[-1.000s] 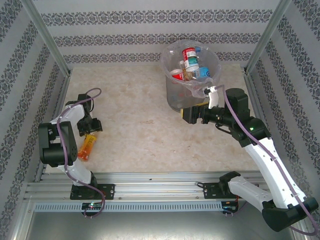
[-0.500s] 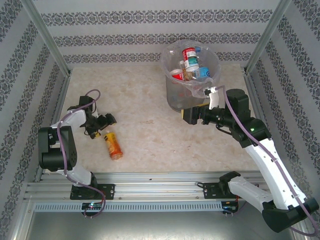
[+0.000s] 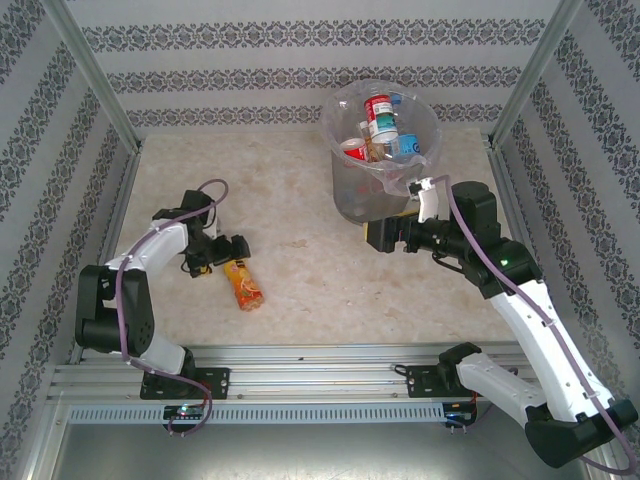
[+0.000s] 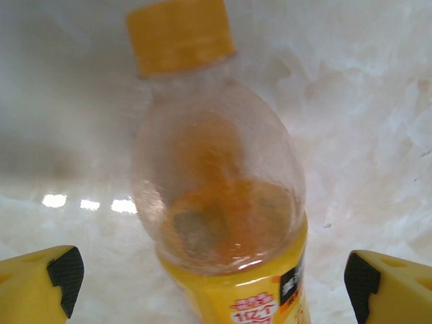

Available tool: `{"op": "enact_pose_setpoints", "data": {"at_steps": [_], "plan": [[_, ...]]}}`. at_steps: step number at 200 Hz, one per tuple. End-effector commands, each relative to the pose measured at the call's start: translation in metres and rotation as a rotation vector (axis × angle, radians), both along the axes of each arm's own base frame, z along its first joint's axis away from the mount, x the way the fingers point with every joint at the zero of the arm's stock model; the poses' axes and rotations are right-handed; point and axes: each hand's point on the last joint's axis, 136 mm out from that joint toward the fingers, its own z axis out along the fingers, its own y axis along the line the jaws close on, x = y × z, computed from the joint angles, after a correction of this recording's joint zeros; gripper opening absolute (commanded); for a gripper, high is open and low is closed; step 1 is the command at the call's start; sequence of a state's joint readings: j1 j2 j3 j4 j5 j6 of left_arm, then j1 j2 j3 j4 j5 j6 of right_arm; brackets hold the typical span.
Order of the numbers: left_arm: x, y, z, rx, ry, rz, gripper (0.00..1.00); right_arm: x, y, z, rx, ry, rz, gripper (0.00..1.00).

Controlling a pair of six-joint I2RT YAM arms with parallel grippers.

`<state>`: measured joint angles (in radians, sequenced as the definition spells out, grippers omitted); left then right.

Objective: Put the plastic bottles in the bin

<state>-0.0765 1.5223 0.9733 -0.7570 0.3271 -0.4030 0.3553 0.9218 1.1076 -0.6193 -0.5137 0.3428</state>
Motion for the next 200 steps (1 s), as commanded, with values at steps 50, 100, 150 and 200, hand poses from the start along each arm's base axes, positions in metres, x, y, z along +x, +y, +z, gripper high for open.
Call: {"op": "enact_pose_setpoints", "data": {"at_steps": [50, 100, 150, 200], "plan": [[-0.024, -0.029, -0.019, 0.023, 0.066, 0.054, 1.0, -0.006, -0.006, 0.0, -0.002, 0.002, -0.021, 0.98], [-0.05, -0.039, -0.027, 0.035, 0.1, 0.077, 1.0, -0.007, -0.007, -0.003, -0.01, 0.007, -0.022, 0.98], [-0.066, -0.048, -0.035, -0.003, 0.098, 0.078, 0.9, -0.003, -0.004, -0.008, -0.002, 0.021, -0.018, 0.98], [-0.068, -0.057, -0.028, -0.036, 0.068, 0.043, 0.73, -0.003, -0.003, -0.013, -0.007, 0.033, -0.018, 0.98]]}}
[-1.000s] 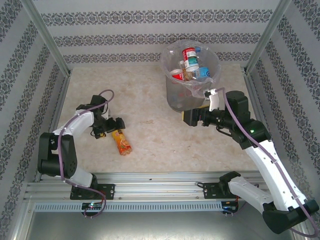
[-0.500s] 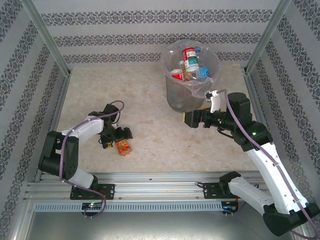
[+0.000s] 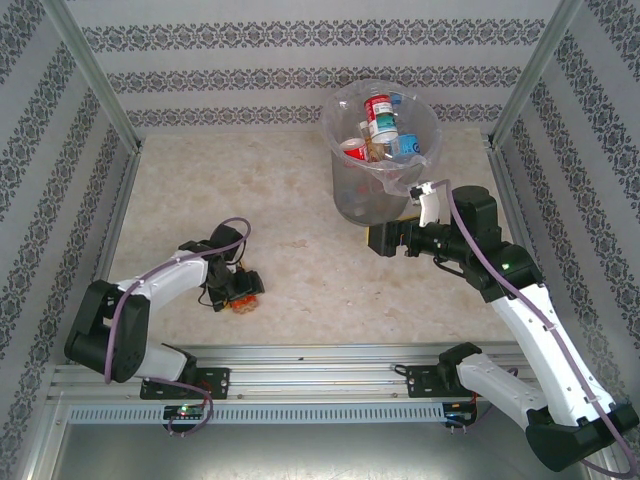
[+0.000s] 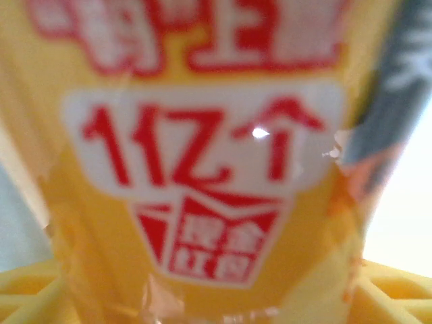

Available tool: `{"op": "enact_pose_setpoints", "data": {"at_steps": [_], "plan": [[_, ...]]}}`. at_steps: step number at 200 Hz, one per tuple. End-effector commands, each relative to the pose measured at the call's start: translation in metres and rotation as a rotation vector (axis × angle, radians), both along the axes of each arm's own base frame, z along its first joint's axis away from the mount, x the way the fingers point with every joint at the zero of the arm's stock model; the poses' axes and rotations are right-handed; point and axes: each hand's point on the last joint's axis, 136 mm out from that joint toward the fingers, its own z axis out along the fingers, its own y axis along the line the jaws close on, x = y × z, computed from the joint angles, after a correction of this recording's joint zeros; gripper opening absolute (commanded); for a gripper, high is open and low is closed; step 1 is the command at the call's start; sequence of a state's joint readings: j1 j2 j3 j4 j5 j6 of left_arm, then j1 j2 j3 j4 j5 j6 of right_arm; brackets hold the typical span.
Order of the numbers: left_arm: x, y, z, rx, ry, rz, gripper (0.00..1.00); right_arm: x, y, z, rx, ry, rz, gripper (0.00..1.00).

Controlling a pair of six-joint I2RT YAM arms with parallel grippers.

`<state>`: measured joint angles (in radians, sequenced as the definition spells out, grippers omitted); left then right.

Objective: Put the plastic bottles in the bin

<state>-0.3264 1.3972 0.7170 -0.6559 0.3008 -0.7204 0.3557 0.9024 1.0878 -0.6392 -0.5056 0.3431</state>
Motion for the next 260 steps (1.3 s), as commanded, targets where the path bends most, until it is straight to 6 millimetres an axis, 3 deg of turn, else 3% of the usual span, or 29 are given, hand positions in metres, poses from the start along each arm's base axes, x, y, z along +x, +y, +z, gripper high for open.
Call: {"op": "enact_pose_setpoints", "data": {"at_steps": [1, 54, 70, 99, 157, 204, 260], "plan": [[0.005, -0.009, 0.009, -0.033, -0.043, -0.014, 0.73, 0.003, 0.0, -0.006, 0.005, 0.016, -0.012, 0.98], [0.01, -0.022, 0.029, -0.062, -0.156, -0.152, 0.65, 0.006, 0.004, -0.016, 0.046, 0.068, -0.027, 0.98], [0.014, -0.036, 0.037, -0.133, -0.208, -0.195, 0.61, 0.008, 0.008, -0.021, 0.077, 0.095, -0.03, 0.97], [0.023, -0.077, 0.079, -0.27, -0.43, -0.324, 0.6, 0.012, 0.019, -0.027, 0.152, 0.153, -0.019, 0.97], [0.024, -0.134, 0.147, -0.48, -0.729, -0.48, 0.59, 0.023, 0.046, -0.049, 0.202, 0.28, 0.011, 0.97], [0.016, -0.177, 0.169, -0.574, -0.807, -0.574, 0.61, 0.03, 0.076, -0.043, 0.211, 0.292, 0.071, 0.98], [0.006, -0.206, 0.183, -0.649, -0.831, -0.64, 0.63, 0.038, 0.085, -0.048, 0.202, 0.299, 0.071, 0.98]]}}
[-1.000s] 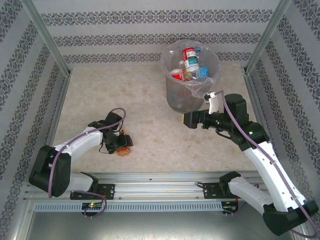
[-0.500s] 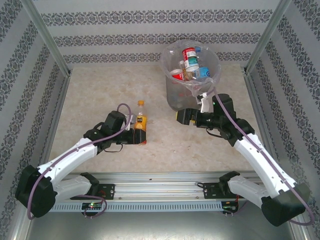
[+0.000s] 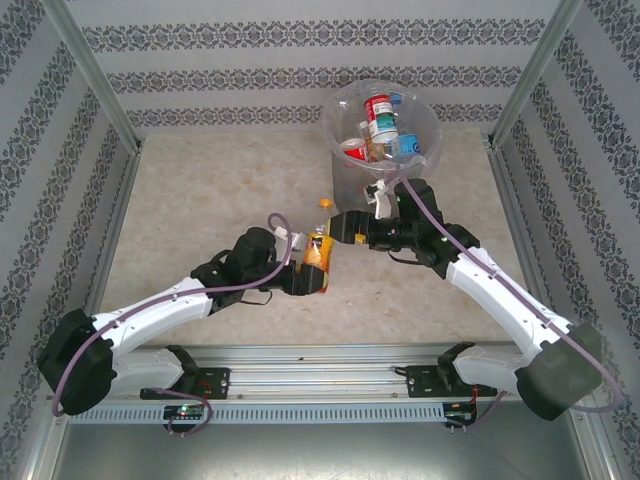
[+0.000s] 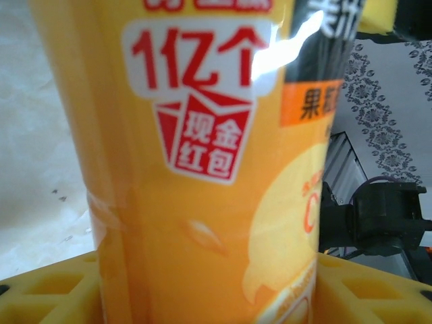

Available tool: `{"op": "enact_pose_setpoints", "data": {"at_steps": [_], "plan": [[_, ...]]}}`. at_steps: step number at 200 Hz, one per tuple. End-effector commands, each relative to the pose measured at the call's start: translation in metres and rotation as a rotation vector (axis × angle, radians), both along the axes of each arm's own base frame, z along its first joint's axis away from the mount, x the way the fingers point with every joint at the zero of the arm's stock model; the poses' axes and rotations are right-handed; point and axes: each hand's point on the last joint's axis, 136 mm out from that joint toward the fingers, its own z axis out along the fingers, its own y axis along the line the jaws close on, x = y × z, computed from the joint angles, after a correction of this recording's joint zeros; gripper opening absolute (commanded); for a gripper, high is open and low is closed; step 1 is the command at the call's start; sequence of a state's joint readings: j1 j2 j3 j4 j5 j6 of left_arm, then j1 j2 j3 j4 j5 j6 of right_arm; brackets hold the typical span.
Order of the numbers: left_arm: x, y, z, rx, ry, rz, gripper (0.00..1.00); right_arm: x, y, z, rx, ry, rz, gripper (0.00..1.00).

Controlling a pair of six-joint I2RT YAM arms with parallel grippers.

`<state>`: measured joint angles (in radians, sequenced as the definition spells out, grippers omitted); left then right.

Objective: Put the plastic bottles in the bin

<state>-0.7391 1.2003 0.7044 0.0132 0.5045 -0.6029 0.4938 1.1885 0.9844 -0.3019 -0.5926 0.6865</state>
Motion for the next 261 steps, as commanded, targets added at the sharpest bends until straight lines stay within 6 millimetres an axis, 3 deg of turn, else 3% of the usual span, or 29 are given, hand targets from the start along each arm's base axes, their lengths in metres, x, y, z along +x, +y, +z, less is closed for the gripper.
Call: {"op": "enact_pose_setpoints", "data": {"at_steps": [1, 65, 106, 130, 153, 161, 182, 227, 261], "plan": [[0.001, -0.022, 0.038, -0.106, -0.098, -0.055, 0.63, 0.005, 0.008, 0.015, 0.032, -0.033, 0.011, 0.98], [-0.009, -0.036, 0.06, -0.133, -0.148, -0.089, 0.63, 0.001, 0.013, 0.012, 0.034, -0.034, 0.029, 0.94], [-0.011, -0.041, 0.059, -0.127, -0.149, -0.087, 0.64, -0.003, 0.011, 0.017, 0.038, -0.047, 0.038, 0.81], [-0.009, -0.044, 0.059, -0.111, -0.152, -0.082, 0.64, -0.005, 0.007, 0.023, 0.036, -0.064, 0.03, 0.65], [-0.006, -0.044, 0.06, -0.102, -0.152, -0.065, 0.71, -0.008, 0.001, 0.03, 0.029, -0.079, 0.019, 0.56], [-0.004, -0.044, 0.062, -0.1, -0.156, -0.055, 0.76, -0.008, -0.004, 0.034, 0.024, -0.085, 0.008, 0.55], [0.001, -0.042, 0.074, -0.105, -0.175, -0.027, 1.0, -0.006, -0.022, 0.049, 0.025, -0.108, -0.036, 0.52], [0.004, -0.031, 0.115, -0.156, -0.271, 0.026, 1.0, -0.001, -0.076, 0.091, -0.081, -0.216, -0.151, 0.52], [-0.001, -0.018, 0.141, -0.148, -0.327, 0.039, 1.0, 0.016, -0.115, 0.13, -0.17, -0.309, -0.269, 0.52]]}}
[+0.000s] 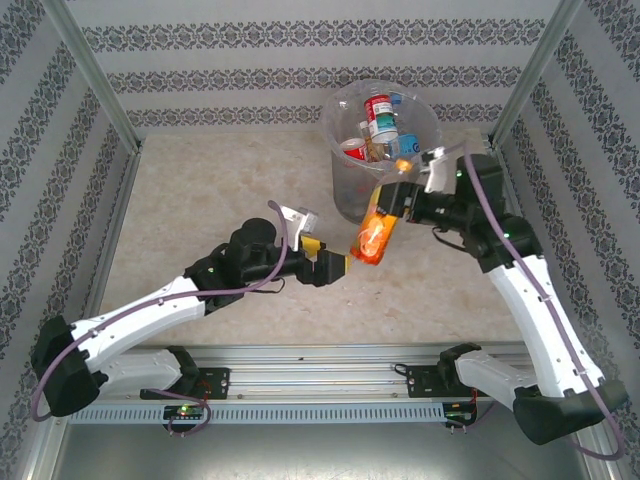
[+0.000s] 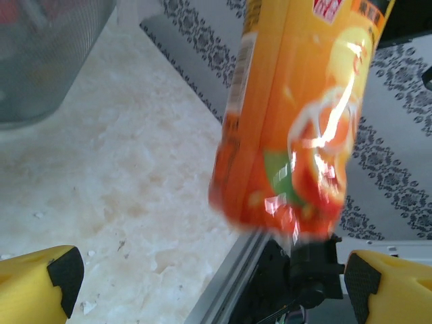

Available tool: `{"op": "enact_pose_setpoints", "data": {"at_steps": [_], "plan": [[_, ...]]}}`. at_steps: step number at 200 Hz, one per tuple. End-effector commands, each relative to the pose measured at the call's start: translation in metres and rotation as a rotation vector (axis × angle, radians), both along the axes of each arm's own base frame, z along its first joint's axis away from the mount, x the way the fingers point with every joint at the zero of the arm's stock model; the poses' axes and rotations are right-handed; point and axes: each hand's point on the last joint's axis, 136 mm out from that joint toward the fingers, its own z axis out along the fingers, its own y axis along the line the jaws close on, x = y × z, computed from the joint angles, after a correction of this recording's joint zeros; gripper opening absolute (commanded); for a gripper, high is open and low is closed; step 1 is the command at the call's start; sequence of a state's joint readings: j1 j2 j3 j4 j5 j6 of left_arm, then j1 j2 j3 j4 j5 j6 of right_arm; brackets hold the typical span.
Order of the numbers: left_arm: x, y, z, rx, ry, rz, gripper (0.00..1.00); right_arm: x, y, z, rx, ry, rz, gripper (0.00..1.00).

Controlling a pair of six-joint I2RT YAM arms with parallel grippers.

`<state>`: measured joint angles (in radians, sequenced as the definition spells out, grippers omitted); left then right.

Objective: Put the plastic bottles in the bin

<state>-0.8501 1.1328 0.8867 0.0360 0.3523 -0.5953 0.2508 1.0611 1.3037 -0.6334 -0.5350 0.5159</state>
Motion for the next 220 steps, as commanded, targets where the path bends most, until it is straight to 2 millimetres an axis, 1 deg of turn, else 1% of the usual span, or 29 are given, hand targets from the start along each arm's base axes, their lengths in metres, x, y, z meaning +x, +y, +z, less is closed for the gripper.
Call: {"op": "enact_pose_setpoints", "data": {"at_steps": [1, 14, 31, 64, 68, 101, 120, 132, 153, 170, 187, 220], "plan": [[-0.003, 0.009, 0.032, -0.001, -0.085, 0.02, 1.0, 0.002, -0.026, 0.019, -0.104, -0.054, -0.066, 0.52], [-0.004, 0.015, 0.039, 0.011, -0.106, 0.032, 1.0, 0.01, -0.04, 0.033, -0.161, -0.086, -0.122, 0.52], [-0.005, 0.024, 0.046, 0.02, -0.133, 0.055, 1.0, 0.025, -0.057, 0.046, -0.235, -0.113, -0.194, 0.52], [-0.004, 0.042, 0.06, 0.023, -0.19, 0.12, 1.0, 0.053, -0.081, 0.068, -0.352, -0.158, -0.296, 0.52], [-0.004, 0.043, 0.062, 0.021, -0.198, 0.127, 1.0, 0.056, -0.084, 0.073, -0.366, -0.17, -0.309, 0.52], [-0.003, 0.057, 0.079, 0.013, -0.273, 0.174, 1.0, 0.082, -0.105, 0.084, -0.467, -0.186, -0.384, 0.52], [-0.004, 0.06, 0.089, 0.005, -0.3, 0.18, 1.0, 0.096, -0.116, 0.086, -0.512, -0.191, -0.421, 0.52], [-0.004, 0.06, 0.094, -0.001, -0.309, 0.18, 1.0, 0.104, -0.122, 0.091, -0.533, -0.201, -0.442, 0.52], [-0.004, 0.059, 0.098, -0.001, -0.314, 0.175, 1.0, 0.12, -0.128, 0.095, -0.56, -0.205, -0.462, 0.52], [-0.004, 0.057, 0.097, 0.003, -0.308, 0.17, 1.0, 0.131, -0.13, 0.102, -0.573, -0.22, -0.472, 0.52], [-0.003, 0.055, 0.094, 0.01, -0.299, 0.165, 1.0, 0.144, -0.129, 0.103, -0.582, -0.226, -0.47, 0.52], [-0.001, 0.055, 0.089, 0.034, -0.289, 0.168, 1.0, 0.169, -0.126, 0.096, -0.597, -0.209, -0.449, 0.52]]}}
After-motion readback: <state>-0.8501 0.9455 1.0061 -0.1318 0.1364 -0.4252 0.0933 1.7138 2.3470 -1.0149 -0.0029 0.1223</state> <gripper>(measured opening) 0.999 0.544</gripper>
